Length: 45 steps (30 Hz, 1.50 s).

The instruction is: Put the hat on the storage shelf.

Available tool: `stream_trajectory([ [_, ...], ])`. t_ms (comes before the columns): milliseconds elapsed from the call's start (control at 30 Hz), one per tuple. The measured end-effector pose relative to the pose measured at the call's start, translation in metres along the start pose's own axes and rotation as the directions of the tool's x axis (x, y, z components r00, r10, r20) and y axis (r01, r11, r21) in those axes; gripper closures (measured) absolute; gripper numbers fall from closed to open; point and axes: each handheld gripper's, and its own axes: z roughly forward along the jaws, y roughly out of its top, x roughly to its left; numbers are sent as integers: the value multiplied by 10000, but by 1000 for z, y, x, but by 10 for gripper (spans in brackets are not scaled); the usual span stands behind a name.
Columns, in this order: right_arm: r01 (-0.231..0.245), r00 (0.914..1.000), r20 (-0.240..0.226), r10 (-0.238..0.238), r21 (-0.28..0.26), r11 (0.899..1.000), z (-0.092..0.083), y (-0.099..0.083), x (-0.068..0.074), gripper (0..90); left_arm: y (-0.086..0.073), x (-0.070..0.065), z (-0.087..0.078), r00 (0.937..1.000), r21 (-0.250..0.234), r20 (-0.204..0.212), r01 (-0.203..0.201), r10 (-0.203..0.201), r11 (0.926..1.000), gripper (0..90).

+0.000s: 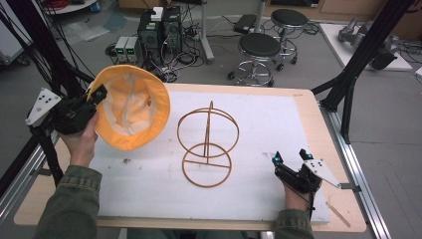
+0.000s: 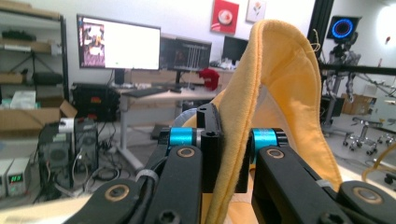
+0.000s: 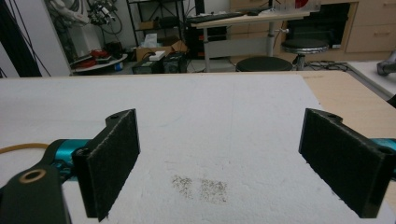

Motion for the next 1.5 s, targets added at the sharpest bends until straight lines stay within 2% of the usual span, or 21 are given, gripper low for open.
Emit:
stream_trajectory([
  [167, -13, 10000, 7, 13, -58, 10000, 0, 0, -1, 112, 15, -11, 11, 9998, -315, 169, -115, 120, 9994, 862],
  [433, -59, 10000, -8, 59, -96, 9999, -1, 0, -1, 112, 24, -18, 24, 9998, -638, 223, -4, 18, 9980, 862],
  [567, -118, 9999, 4, 118, -108, 9999, -1, 1, -1, 112, 30, -27, 34, 9995, -855, 317, -55, 82, 9963, 862],
  [767, -231, 9997, -21, 231, -123, 9997, -2, 1, -2, 112, 33, -41, 50, 9987, -976, 394, -276, 316, 9948, 862],
  [867, -232, 9997, -20, 232, -127, 9996, -3, 1, -2, 113, 34, -48, 57, 9984, -988, 277, -472, 502, 9940, 862],
  [1167, -361, 9993, 21, 361, -170, 9992, -4, 1, -3, 113, 38, -61, 70, 9975, -1180, 248, -622, 656, 9911, 861],
  [1367, -387, 9992, 18, 388, -153, 9991, -4, 1, -3, 112, 41, -80, 78, 9928, -1232, 517, -1006, 1076, 9873, 861],
  [1500, -353, 9994, -5, 353, -164, 9992, -4, 1, -3, 113, 44, -98, 82, 9818, -1164, 630, -1713, 1794, 9783, 861],
])
